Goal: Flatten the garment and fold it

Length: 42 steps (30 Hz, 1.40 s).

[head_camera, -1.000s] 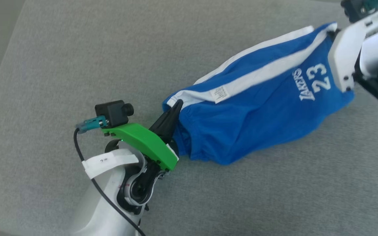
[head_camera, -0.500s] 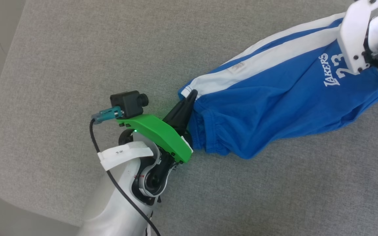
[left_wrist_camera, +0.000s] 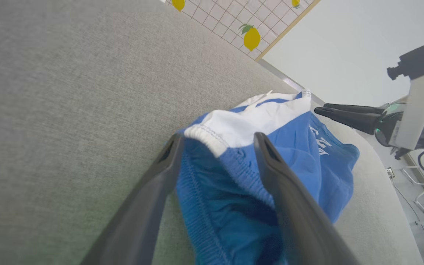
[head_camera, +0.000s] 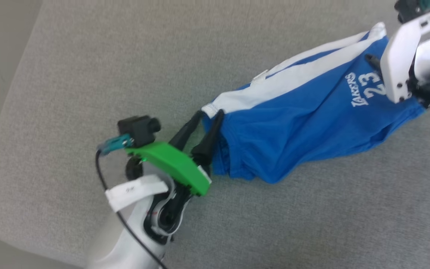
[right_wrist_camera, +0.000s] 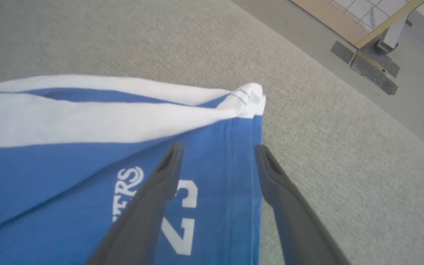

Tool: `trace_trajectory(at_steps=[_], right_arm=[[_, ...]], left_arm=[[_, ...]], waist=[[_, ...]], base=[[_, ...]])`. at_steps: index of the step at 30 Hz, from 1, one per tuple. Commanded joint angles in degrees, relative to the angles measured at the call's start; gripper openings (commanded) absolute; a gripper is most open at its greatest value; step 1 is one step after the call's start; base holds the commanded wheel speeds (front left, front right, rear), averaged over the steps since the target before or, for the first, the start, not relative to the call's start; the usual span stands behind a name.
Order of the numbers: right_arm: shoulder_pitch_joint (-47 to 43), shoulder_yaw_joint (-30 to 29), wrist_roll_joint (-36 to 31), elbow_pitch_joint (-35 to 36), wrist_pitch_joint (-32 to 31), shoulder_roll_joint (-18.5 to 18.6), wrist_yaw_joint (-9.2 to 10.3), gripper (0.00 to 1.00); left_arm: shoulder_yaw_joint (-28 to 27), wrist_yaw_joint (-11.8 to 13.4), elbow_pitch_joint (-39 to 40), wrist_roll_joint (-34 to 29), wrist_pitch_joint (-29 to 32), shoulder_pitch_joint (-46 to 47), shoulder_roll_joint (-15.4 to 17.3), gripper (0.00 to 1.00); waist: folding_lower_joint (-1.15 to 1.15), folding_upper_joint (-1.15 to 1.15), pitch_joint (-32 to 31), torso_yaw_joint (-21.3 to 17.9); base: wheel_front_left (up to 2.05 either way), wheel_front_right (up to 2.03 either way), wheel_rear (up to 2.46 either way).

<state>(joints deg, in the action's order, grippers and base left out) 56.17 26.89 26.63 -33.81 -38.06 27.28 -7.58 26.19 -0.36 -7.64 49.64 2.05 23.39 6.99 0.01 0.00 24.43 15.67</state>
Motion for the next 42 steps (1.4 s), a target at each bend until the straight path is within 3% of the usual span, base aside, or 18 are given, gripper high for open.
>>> trace_trajectory(at_steps=[1,6,7,9,13,16,22,28,36,42], right_arm=[[-1.7,-0.59,1.05,1.2,1.75,0.42,0.09,1.0],[-7.05,-2.06,3.1,5.47,9.32,1.23,0.09,1.0],[-10.1,-4.66,3.86,6.61,14.4,1.02,0.09,1.0],[-11.79,-6.96,3.97,6.51,17.39,0.42,0.09,1.0],[-14.14,-12.0,3.76,4.64,20.87,-1.65,0.09,1.0],[-14.91,-16.09,3.17,2.31,21.67,-4.01,0.09,1.0],[-13.58,-22.39,-0.19,-3.86,19.86,-7.58,0.09,1.0],[-10.27,-26.65,-5.32,-10.26,15.57,-9.71,0.09,1.0],[-6.27,-28.79,-11.64,-15.24,8.14,-11.9,0.09,1.0],[-6.23,-27.25,-11.63,-15.88,1.93,-14.4,0.09,1.0]], left_arm=[[-0.43,0.41,0.34,-1.07,-0.97,-1.45,0.82,1.0],[-1.7,1.61,0.29,-3.99,-6.17,-4.32,2.55,1.0],[-2.8,2.11,-0.51,-7.58,-12.52,-4.77,3.46,1.0],[-3.26,2.23,-1.48,-10.66,-15.31,-4.68,4.03,1.0],[-5.73,2.25,-1.68,-17.71,-16.96,-4.5,3.75,1.0],[-10.13,1.33,1.19,-23.78,-17.01,-5.7,1.77,1.0],[-16.86,-2.6,4.66,-31.38,-17.03,-8.87,-1.99,1.0],[-20.19,-4.69,5.6,-34.72,-17.04,-10.06,-3.65,1.0],[-20.85,-5.38,6.39,-34.18,-17.04,-9.45,-4.08,1.0],[-20.08,-4.86,6.42,-33.27,-17.04,-9.24,-4.1,1.0]], waist=[[-0.01,0.0,-3.22,-1.22],[-0.01,0.0,-5.89,-2.16],[-0.01,0.0,-6.78,-2.46],[-0.01,0.0,-7.28,-2.58],[-0.01,0.0,-7.96,-2.64],[-0.01,0.0,-8.03,-2.75],[-0.01,0.0,-7.08,-2.42],[-0.01,0.0,-5.36,-1.37],[-0.01,0.0,-3.17,0.09],[-0.01,0.0,-2.82,0.35]], base=[[0.0,0.0,0.0],[0.0,0.0,0.0],[0.0,0.0,0.0],[0.0,0.0,0.0],[0.0,0.0,0.0],[0.0,0.0,0.0],[0.0,0.0,0.0],[0.0,0.0,0.0],[0.0,0.0,0.0],[0.0,0.0,0.0]])
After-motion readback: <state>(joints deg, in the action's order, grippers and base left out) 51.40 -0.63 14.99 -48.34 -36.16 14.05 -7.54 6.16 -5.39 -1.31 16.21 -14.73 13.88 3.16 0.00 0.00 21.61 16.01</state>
